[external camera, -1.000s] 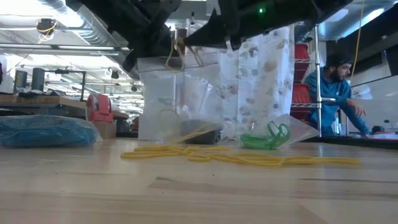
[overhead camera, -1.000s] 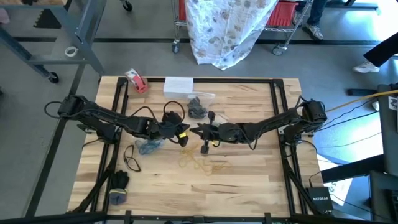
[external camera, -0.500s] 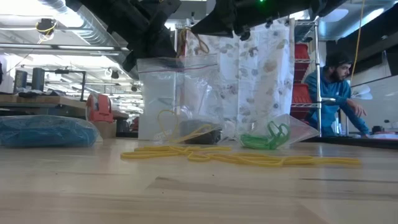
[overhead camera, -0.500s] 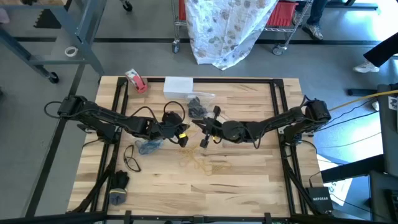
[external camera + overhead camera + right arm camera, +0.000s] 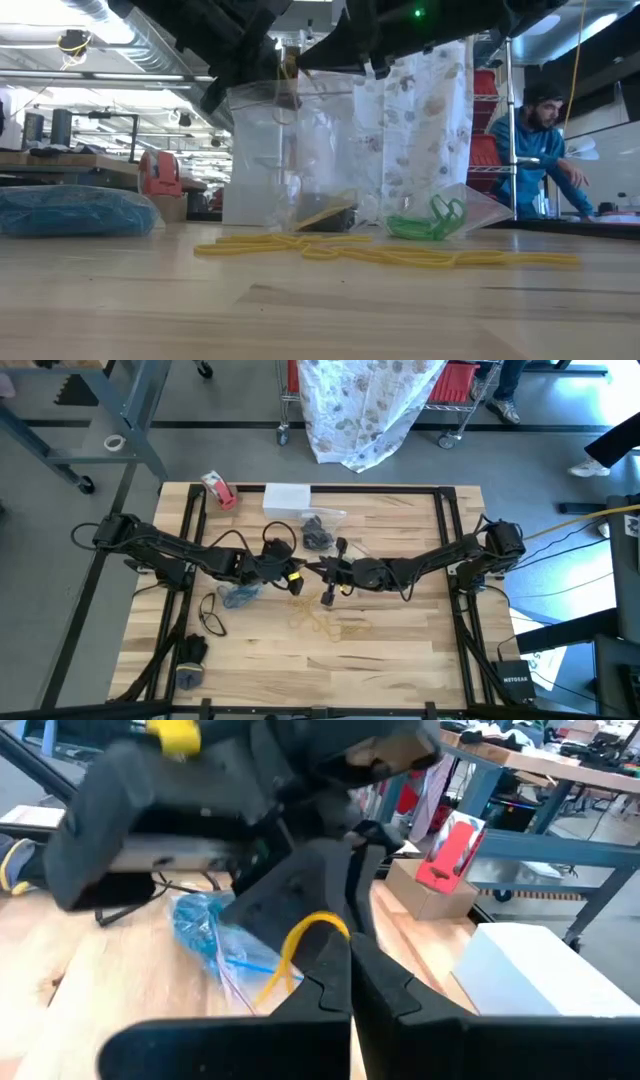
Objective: Sort rubber bands
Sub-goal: Put the yellow rubber band into the transparent zip bag
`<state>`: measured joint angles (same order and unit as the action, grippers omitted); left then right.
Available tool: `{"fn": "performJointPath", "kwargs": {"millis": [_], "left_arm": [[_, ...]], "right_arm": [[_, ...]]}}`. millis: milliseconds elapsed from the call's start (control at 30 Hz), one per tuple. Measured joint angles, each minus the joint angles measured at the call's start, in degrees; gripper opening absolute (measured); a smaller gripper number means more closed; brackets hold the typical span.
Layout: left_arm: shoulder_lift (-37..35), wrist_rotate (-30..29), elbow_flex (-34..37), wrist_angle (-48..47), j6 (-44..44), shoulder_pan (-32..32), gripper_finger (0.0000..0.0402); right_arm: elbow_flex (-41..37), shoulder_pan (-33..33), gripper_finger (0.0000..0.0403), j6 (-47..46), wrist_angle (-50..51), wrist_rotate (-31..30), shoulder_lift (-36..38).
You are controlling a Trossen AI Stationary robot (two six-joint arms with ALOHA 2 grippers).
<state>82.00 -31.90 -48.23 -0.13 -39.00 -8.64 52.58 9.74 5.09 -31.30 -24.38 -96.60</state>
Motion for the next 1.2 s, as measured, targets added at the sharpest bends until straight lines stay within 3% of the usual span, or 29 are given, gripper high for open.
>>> {"fn": "performJointPath", "kwargs": {"millis": [200, 467, 600, 833, 967, 1200], "left_arm": [[0.0, 0.0, 0.0, -0.99, 0.27, 0.0, 0.0001], [0.0, -0.02, 0.0, -2.01, 1.9, 0.0, 0.0001], [-1.31, -0.31, -0.05, -5.69, 5.04, 0.0, 0.0001], [-7.7, -6.95, -0.09, -13.7, 9.2, 0.2, 0.0001], [-9.8, -8.44, -0.09, -14.75, 10.01, 0.24, 0.0001], [-8.48, -8.39, -0.07, -15.4, 10.95, 0.24, 0.0001]], "right_arm": [[0.0, -0.09, 0.0014, -6.89, 0.72, -0.5, 0.02], [0.0, 1.53, 0.0123, -7.01, 2.26, -0.02, 2.18], [0.0, 3.64, 0.0154, -5.4, 6.97, -0.03, 6.15], [0.02, 6.51, 0.016, -6.35, 18.39, 0.87, 6.21], [-0.02, 5.78, 0.016, -8.56, 23.94, 4.61, 1.62], [-0.04, 1.85, 0.016, -7.55, 22.8, 12.99, -7.88]]}}
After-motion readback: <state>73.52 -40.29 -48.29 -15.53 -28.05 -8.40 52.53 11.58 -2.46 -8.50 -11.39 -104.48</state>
